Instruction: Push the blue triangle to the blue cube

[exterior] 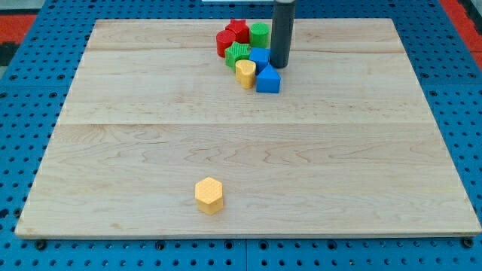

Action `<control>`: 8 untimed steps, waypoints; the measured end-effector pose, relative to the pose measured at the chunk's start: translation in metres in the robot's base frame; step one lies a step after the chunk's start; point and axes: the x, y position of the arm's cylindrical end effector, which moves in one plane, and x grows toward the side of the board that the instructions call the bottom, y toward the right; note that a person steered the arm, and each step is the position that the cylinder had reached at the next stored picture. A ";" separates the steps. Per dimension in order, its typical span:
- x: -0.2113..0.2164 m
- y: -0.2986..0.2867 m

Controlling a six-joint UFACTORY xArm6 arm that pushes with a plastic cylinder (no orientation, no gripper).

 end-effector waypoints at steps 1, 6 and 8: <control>-0.022 -0.014; 0.016 -0.085; 0.042 -0.026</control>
